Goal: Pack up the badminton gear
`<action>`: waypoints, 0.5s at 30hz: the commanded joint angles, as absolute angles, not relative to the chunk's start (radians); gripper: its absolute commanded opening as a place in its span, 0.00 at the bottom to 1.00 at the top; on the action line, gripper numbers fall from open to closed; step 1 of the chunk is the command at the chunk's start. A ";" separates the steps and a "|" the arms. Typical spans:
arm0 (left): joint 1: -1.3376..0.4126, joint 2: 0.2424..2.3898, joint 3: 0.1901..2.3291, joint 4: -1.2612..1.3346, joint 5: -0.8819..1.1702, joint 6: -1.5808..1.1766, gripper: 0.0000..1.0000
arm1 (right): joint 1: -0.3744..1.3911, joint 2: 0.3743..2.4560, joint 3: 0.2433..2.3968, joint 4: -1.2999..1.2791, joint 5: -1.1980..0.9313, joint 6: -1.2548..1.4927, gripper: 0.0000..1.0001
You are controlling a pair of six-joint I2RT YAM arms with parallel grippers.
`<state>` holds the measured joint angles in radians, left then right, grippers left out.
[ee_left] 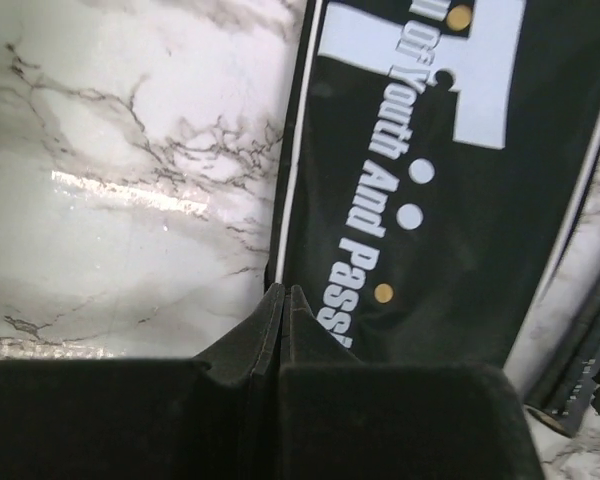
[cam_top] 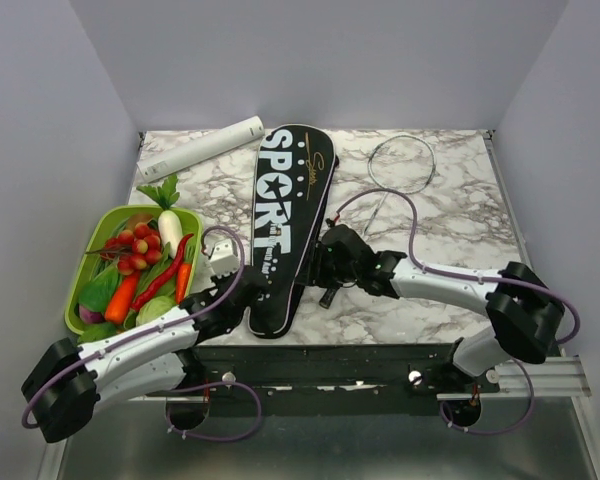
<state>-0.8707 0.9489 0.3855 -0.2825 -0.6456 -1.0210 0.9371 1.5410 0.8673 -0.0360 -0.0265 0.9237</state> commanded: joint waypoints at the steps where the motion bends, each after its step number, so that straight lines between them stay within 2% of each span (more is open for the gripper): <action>1: -0.874 0.864 0.446 -0.344 -0.677 -0.960 0.07 | 0.943 1.454 0.928 -0.343 0.205 0.859 0.57; 4: -0.877 0.828 0.474 -0.286 -0.609 -0.856 0.11 | 0.922 1.425 0.956 -0.434 0.308 0.848 0.68; 7: -0.880 0.851 0.526 -0.229 -0.531 -0.750 0.18 | 0.832 1.396 0.951 -0.442 0.284 0.827 0.69; 8: -0.882 0.883 0.541 -0.209 -0.506 -0.723 0.29 | 0.803 1.390 0.951 -0.440 0.270 0.818 0.69; 9: -0.888 0.905 0.570 -0.193 -0.488 -0.677 0.34 | 0.773 1.385 0.953 -0.442 0.259 0.812 0.69; 15: -0.995 1.107 0.707 -0.158 -0.502 -0.562 0.55 | 0.560 1.411 1.000 -0.446 0.203 0.738 0.69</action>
<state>-0.9306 1.0035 0.6216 -0.2050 -0.5327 -0.6987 0.6456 1.3998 0.9379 -0.4019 0.2024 0.8013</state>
